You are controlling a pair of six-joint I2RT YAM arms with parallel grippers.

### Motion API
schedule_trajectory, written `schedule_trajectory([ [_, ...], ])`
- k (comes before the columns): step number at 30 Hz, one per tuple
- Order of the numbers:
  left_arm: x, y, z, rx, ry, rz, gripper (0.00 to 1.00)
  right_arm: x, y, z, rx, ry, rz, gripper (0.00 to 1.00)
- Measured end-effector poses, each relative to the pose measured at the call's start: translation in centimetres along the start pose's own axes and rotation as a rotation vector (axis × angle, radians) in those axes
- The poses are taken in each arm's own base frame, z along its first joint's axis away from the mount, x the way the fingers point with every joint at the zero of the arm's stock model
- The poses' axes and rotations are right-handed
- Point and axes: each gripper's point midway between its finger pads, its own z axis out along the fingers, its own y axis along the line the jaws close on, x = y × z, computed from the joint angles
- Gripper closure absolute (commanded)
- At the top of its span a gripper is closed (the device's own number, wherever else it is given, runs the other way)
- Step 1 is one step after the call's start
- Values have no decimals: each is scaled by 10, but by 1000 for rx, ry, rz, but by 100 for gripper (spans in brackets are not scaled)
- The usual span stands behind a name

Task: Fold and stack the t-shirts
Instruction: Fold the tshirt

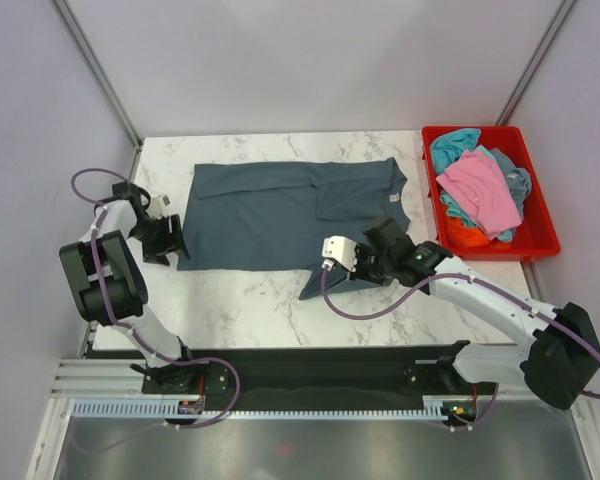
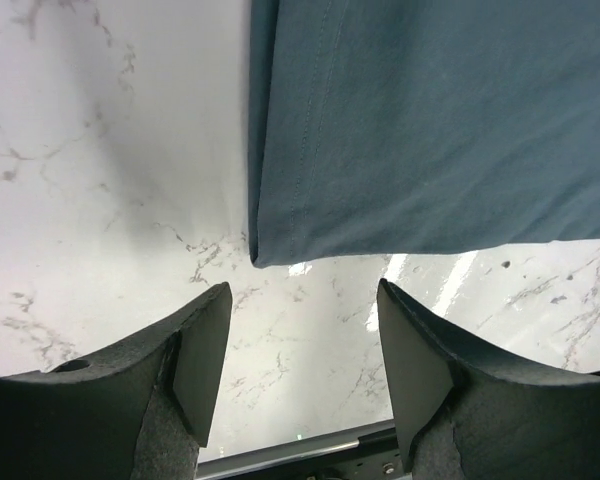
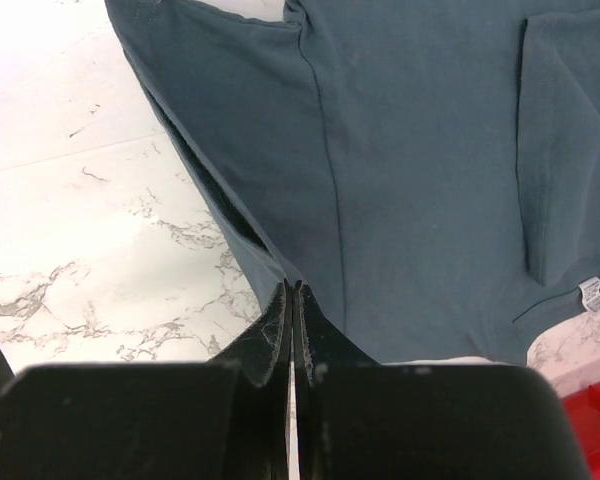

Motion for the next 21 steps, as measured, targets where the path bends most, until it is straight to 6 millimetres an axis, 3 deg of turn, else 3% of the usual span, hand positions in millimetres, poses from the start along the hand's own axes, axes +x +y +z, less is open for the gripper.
schedule_trajectory([
  [8,-24,-8,-26,-15,-110,45,32,1,-1,0,2,1,3,100],
  [21,-41,-12,-38,-20,-158,67,32,0,-6,-6,22,-12,11,100],
])
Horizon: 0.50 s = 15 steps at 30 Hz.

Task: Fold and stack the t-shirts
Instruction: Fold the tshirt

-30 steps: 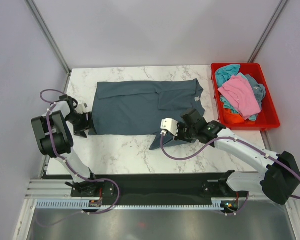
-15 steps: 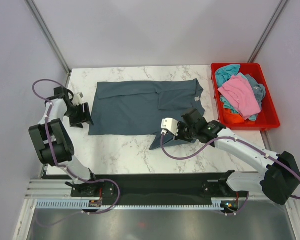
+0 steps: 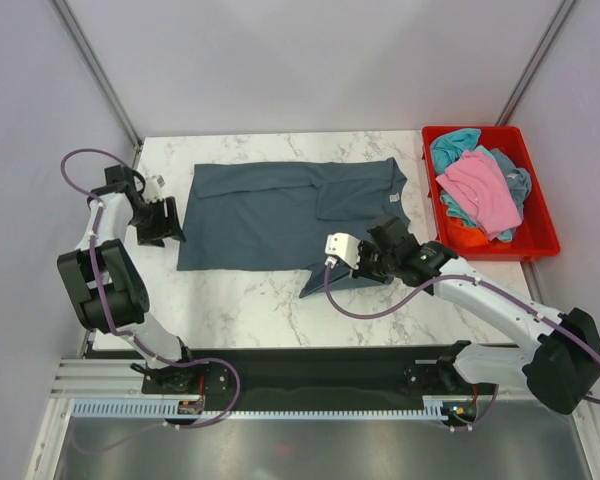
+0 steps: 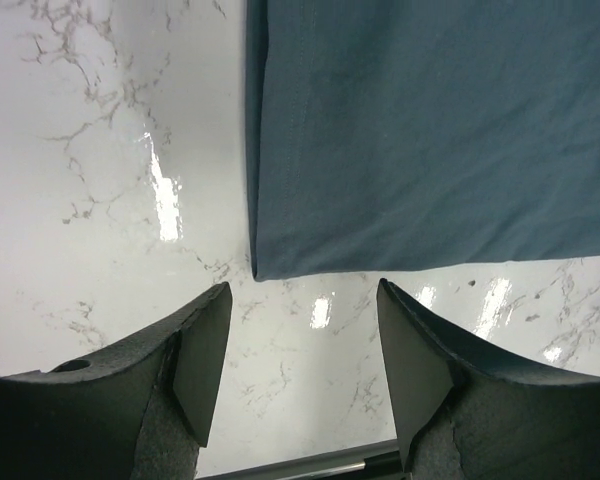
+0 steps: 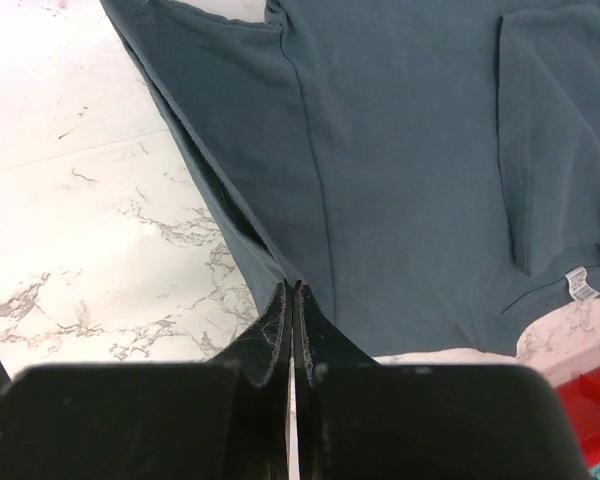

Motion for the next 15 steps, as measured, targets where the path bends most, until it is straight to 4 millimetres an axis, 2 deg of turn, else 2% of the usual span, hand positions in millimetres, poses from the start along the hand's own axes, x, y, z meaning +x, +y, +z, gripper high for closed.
schedule_trajectory([
  [2,-4,0,-2,-1,-11,4,32,-1,-1,-2,6,-5,0,100],
  [3,-6,0,-3,-2,-17,6,97,-1,-2,-3,8,-7,0,100],
  [5,-9,-6,-6,22,-21,2,98,-2,-2,-4,13,-11,0,100],
  [10,-16,-40,-14,198,-42,7,98,-1,-4,-5,20,-11,2,100],
  [15,-21,-53,-20,263,-56,15,98,-1,-5,-6,23,-11,4,100],
])
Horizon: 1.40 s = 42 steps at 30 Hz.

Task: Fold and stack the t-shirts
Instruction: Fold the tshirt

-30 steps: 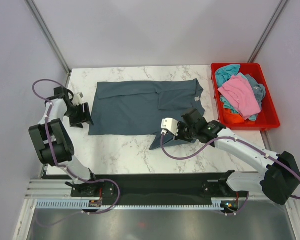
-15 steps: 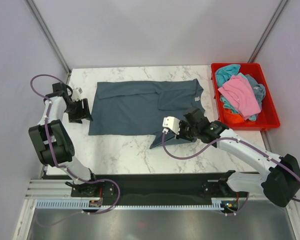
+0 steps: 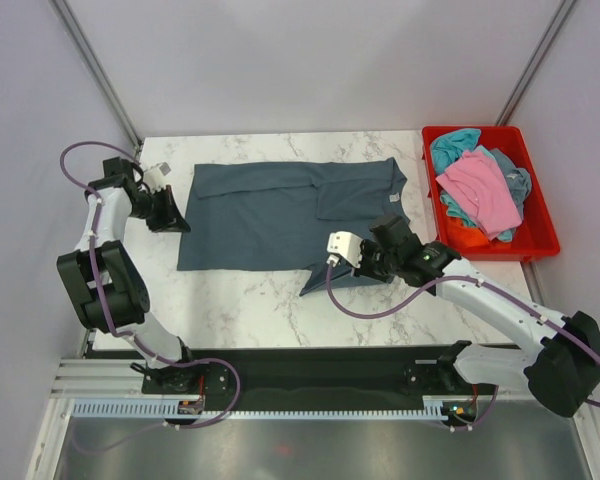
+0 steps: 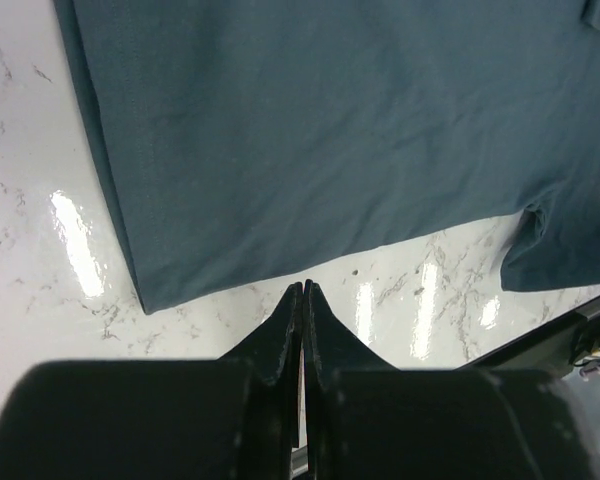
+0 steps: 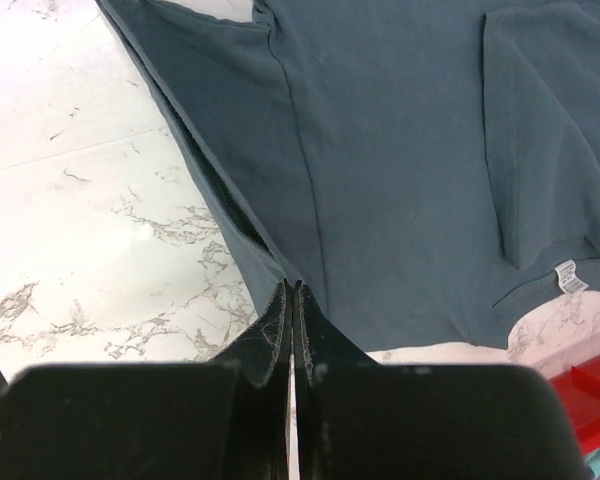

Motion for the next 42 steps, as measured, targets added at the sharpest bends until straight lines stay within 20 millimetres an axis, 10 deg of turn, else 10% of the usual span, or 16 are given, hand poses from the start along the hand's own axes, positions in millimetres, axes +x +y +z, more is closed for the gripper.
schedule_trajectory([
  [29,3,-7,0,29,10,-6,98,-1,-1,-3,8,-9,0,100],
  [30,2,-7,0,29,10,-6,96,-1,-1,-3,9,-9,0,100],
  [31,2,-7,0,29,10,-6,71,-1,-1,-3,8,-9,0,100],
  [32,2,-6,0,27,10,-4,1,-1,-1,-3,8,-9,0,100],
  [42,4,-7,0,26,15,-14,0,-1,-1,-3,7,-8,0,100],
])
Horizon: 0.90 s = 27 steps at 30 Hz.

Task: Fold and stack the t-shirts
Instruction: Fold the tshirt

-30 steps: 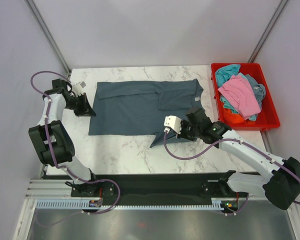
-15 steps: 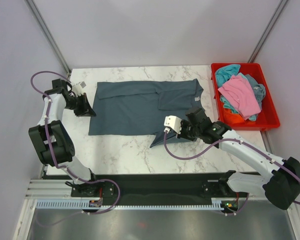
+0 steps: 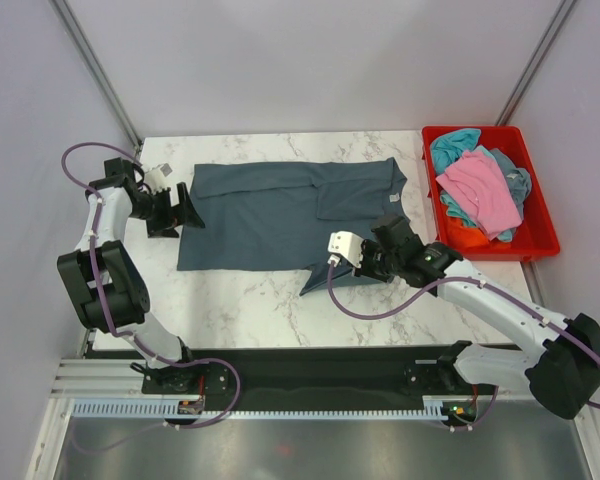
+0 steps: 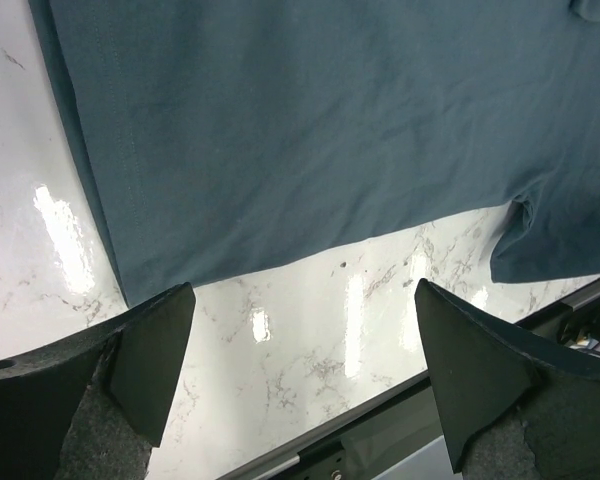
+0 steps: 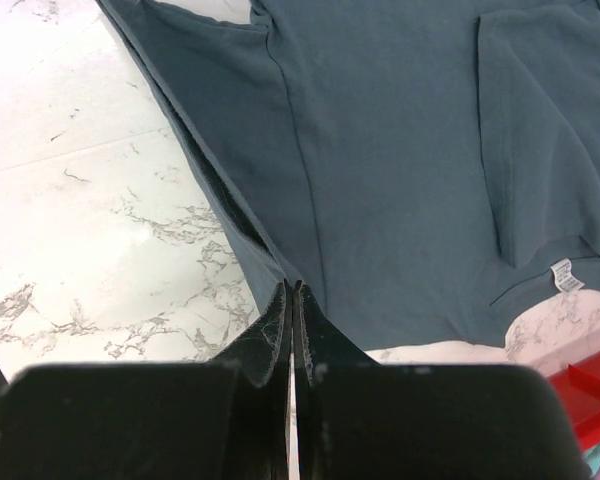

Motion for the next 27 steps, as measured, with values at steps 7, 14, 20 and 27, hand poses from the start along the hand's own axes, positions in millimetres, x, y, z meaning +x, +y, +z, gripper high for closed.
schedule_trajectory([
  [7,1,0,0,1,4,-1,0,1,1,2,-6,6,1,100],
  [14,2,1,4,5,16,-13,83,3,2,5,-15,14,3,100],
  [20,0,1,4,13,14,-4,98,4,3,5,-17,16,4,100],
  [27,0,1,4,15,15,-2,1,4,3,6,-18,17,4,100],
])
